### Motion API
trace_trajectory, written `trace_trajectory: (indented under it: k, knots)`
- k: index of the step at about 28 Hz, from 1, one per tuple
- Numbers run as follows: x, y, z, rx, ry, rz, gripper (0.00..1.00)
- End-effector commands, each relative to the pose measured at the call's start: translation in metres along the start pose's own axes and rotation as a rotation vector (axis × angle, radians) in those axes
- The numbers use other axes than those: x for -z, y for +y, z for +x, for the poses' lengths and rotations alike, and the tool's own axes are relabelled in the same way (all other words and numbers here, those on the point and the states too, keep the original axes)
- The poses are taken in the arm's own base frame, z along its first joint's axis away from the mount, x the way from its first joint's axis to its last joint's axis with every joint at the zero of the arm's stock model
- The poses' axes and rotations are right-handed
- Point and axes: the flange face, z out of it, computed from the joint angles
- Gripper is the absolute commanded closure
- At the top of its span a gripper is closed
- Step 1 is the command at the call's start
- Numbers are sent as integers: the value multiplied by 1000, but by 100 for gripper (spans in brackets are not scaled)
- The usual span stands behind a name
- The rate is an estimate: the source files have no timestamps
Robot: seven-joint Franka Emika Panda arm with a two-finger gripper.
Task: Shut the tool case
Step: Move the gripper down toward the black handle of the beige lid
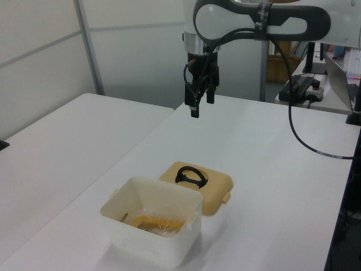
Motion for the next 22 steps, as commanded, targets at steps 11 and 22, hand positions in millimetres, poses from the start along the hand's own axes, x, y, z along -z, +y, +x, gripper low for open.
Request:
trace_trajectory:
  k: [11,22]
  knots:
    - [-26,-3,12,-1,6,-7,0]
    - [-89,6,43,37,46,-51,0]
